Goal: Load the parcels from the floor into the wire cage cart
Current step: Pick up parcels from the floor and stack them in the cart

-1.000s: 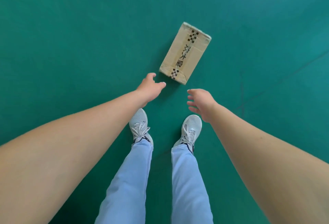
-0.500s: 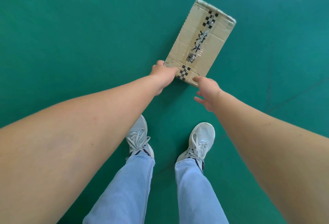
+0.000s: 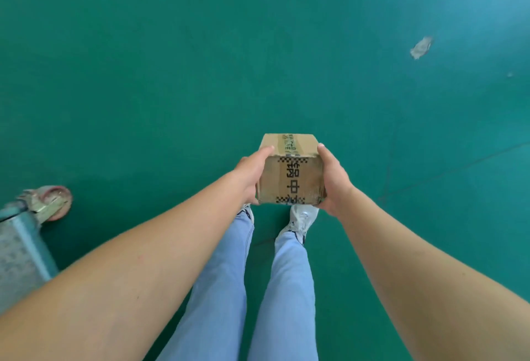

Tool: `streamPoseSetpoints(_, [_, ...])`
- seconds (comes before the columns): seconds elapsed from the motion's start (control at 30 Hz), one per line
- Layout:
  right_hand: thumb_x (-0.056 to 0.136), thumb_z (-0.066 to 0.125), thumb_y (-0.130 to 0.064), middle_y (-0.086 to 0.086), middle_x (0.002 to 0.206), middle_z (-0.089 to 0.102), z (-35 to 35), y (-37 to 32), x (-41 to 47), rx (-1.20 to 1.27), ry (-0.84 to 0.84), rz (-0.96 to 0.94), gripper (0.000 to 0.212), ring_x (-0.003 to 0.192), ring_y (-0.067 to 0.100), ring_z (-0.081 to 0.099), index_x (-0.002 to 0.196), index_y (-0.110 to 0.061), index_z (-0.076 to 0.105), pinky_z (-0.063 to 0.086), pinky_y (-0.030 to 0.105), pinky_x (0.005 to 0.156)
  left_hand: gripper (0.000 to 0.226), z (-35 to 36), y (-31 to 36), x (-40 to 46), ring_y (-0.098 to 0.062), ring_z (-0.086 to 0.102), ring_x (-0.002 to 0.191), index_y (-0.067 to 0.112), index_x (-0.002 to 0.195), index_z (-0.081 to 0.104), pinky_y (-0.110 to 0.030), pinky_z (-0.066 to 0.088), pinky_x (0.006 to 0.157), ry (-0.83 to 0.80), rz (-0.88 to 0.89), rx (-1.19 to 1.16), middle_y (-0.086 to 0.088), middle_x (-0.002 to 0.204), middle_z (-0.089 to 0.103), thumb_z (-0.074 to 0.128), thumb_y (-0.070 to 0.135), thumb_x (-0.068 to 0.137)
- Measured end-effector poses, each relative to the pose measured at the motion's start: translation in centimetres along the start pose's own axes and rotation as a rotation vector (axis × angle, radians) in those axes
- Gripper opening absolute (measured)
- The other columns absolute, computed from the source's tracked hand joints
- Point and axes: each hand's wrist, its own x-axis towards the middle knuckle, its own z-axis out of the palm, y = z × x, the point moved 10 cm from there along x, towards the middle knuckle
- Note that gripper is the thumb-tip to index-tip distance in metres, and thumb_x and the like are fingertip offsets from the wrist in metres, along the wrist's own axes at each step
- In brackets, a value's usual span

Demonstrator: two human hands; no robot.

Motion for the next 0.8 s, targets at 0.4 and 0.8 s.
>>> streamPoseSetpoints(0.4, [0.074, 0.060, -0.069, 0.014, 0.113, 0.063, 11.3, -0.6, -30.0, -0.418, -0.108, -0.187, 0.075, 0.101, 0.034, 0.068, 0.125, -0.021, 0.034, 0.058, 0.059, 0.088, 0.047, -12.7, -6.5, -30.9, -0.025, 0.065, 0.084, 0.020, 0.098, 0.065, -0.038, 0.054, 0.079, 0.054, 0.125, -0.458, -0.009, 0.092, 0.070, 0.046, 0.063, 0.102])
streamPoseSetpoints(0.8, [0.078, 0.061, -0.067, 0.013, 0.112, 0.064, 23.0, 12.1, -43.7, -0.933, -0.264, -0.311, 0.066, 0.094, 0.033, 0.071, 0.122, -0.022, 0.040, 0.061, 0.056, 0.081, 0.043, -24.0, -25.1, -41.5, -0.030, 0.061, 0.095, 0.020, 0.106, 0.058, -0.052, 0.048, 0.106, 0.141, 0.131, -1.082, -0.011, 0.104, 0.062, 0.063, 0.060, 0.094])
